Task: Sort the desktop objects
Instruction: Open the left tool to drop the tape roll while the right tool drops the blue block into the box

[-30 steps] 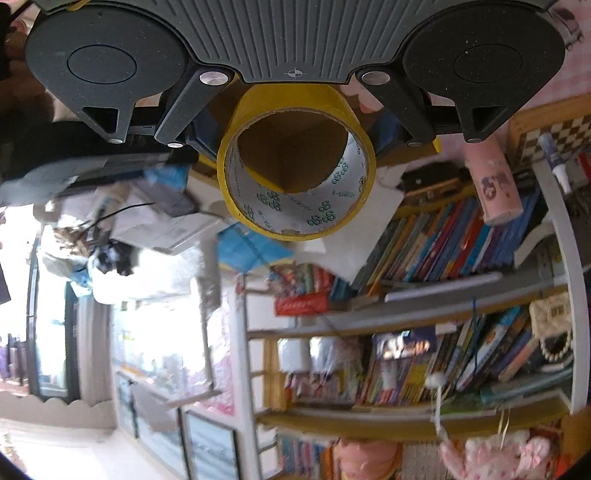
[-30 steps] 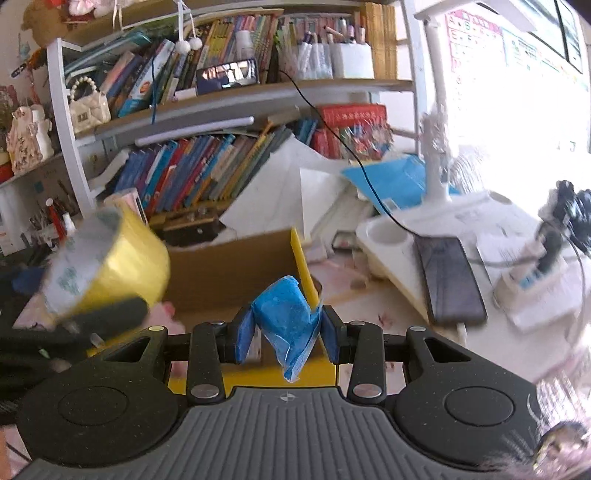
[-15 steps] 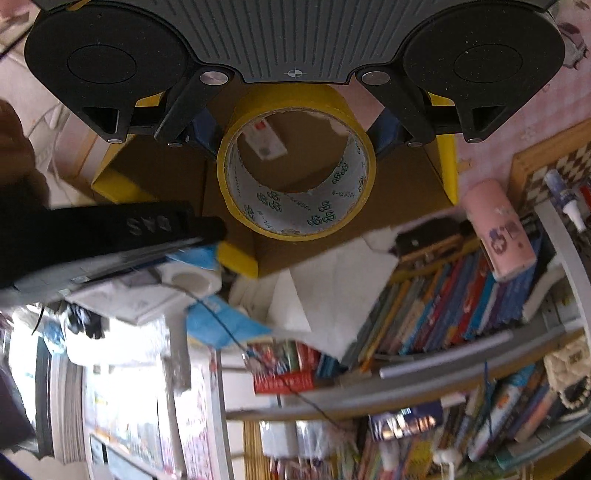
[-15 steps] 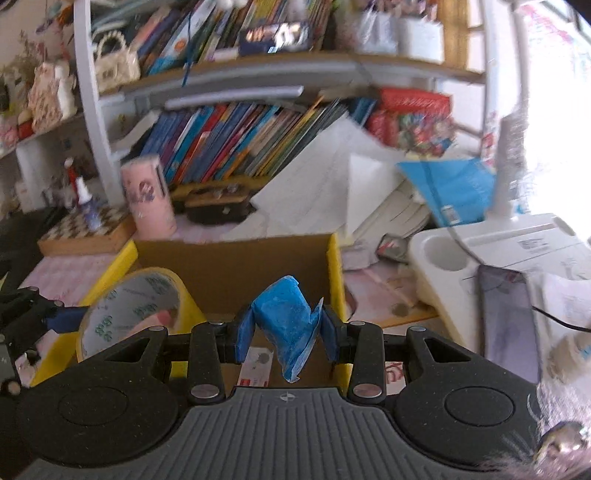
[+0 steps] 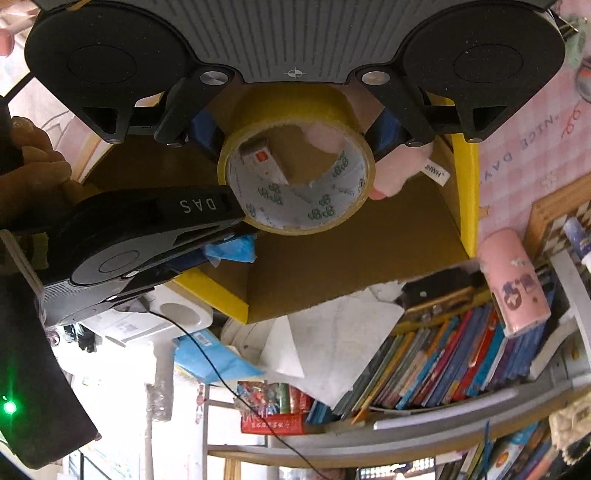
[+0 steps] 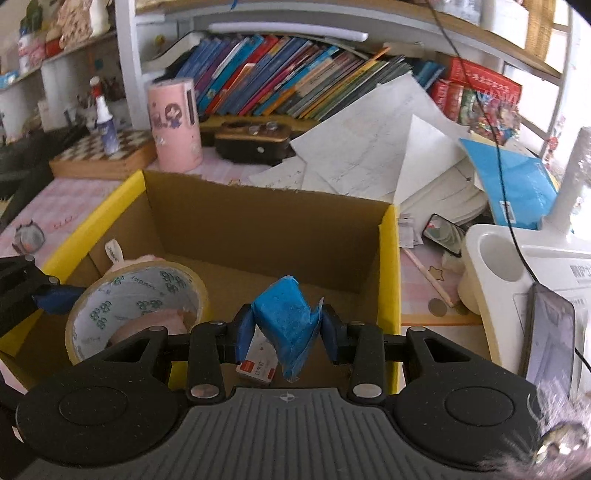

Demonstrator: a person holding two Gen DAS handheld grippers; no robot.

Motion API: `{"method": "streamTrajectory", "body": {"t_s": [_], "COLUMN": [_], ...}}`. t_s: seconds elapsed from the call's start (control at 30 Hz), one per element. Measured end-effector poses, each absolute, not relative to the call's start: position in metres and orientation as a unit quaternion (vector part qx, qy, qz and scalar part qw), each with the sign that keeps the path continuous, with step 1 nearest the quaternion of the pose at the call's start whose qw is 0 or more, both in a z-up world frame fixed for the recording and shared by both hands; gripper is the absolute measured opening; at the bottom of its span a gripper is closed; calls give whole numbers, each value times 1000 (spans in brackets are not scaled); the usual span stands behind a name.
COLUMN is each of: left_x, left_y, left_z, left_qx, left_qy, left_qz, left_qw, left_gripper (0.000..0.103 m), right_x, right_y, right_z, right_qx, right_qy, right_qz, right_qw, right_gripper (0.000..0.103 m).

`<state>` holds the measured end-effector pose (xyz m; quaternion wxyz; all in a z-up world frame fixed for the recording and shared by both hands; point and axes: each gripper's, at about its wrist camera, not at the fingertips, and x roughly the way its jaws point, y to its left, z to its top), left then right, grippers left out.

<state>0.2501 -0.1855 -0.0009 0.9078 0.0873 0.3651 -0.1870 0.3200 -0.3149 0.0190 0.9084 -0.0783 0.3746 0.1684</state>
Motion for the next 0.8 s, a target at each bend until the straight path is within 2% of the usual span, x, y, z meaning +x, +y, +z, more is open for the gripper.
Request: {"method": "streamTrajectory", "body": {"t_s": [0.17,0.53,0.8], "left_x": [251,219,214], "left_y": [-183,-172,-156], "left_z": [-1,25,33], "left_qx": [86,88,66], "left_qy": [368,307,296], "left_qz": [-185,-164,-124], "left_qw": [907,933,945], "left_gripper": [84,84,84], "right_x": [325,327,322], "right_y": [-310,-304,-298], "right_z": [16,15,14], "right_qx": [-99,-95,-83], "right_qy": [381,378,375], "right_qz": [175,195,201], "right_qw": [903,900,901], "right_gripper": [36,36,36]}}
